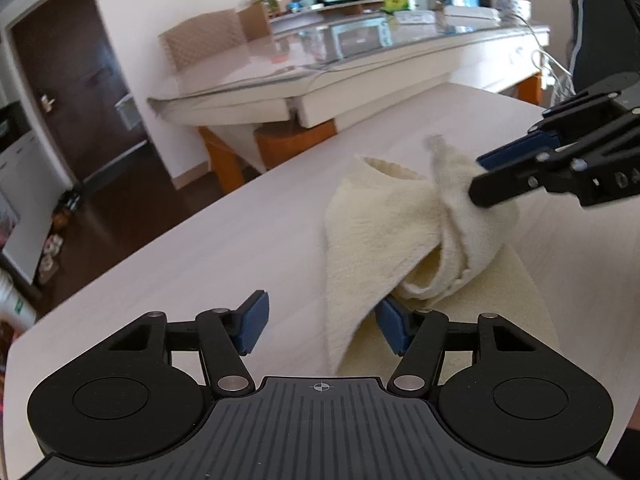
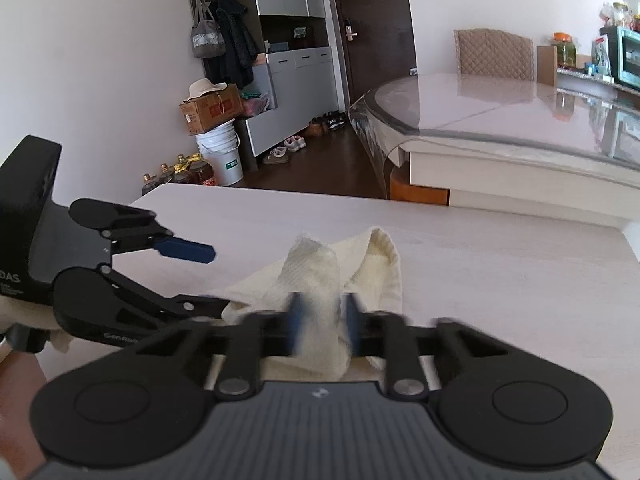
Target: Fold towel
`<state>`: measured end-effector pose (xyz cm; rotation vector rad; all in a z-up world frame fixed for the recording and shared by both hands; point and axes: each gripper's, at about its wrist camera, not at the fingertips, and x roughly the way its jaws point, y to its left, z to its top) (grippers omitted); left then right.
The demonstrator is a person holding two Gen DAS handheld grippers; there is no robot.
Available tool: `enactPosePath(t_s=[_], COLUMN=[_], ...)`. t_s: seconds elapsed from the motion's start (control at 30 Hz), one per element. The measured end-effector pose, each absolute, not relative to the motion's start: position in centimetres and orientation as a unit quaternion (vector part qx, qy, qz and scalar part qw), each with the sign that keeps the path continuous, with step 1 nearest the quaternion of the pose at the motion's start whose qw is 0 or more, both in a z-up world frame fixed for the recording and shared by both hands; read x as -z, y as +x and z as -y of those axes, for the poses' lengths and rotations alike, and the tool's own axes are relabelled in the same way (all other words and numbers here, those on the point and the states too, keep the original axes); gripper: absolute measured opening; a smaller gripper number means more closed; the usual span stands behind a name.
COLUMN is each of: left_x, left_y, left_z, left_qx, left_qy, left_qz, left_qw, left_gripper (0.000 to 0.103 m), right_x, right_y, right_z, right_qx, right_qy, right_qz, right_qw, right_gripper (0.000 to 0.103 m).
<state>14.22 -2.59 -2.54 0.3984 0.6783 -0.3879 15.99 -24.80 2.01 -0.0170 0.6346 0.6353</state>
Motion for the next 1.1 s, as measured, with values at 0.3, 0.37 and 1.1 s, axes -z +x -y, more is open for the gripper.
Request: enactPosePath(t_s=[0.3, 0.37, 1.1], left_x=[2.2, 2.1, 2.6], left_y=[14.1, 14.0, 17.1], left_z=[3.5, 3.5, -3.1], left_qx=[0.220, 0.223, 0.134], left_qy=[0.205, 0.207, 0.080], left_qz=[-0.315, -0.317, -0.356], left_qw=[0.900, 0.899, 0.921], left_gripper=[0.006, 0.005, 0.004], right_x=[-2.2, -2.3, 0.2], right_y=[16.3, 16.4, 11.9], right_z=[24.7, 24.7, 30.7], right_qx=[-0.310, -0.311, -0.236], right_qy=[0.001, 0.003, 0.019], right_qz=[-0.305, -0.305, -0.343], right_qw=[0.900, 0.900, 0.909], right_gripper=[0.045, 0.047, 0.007])
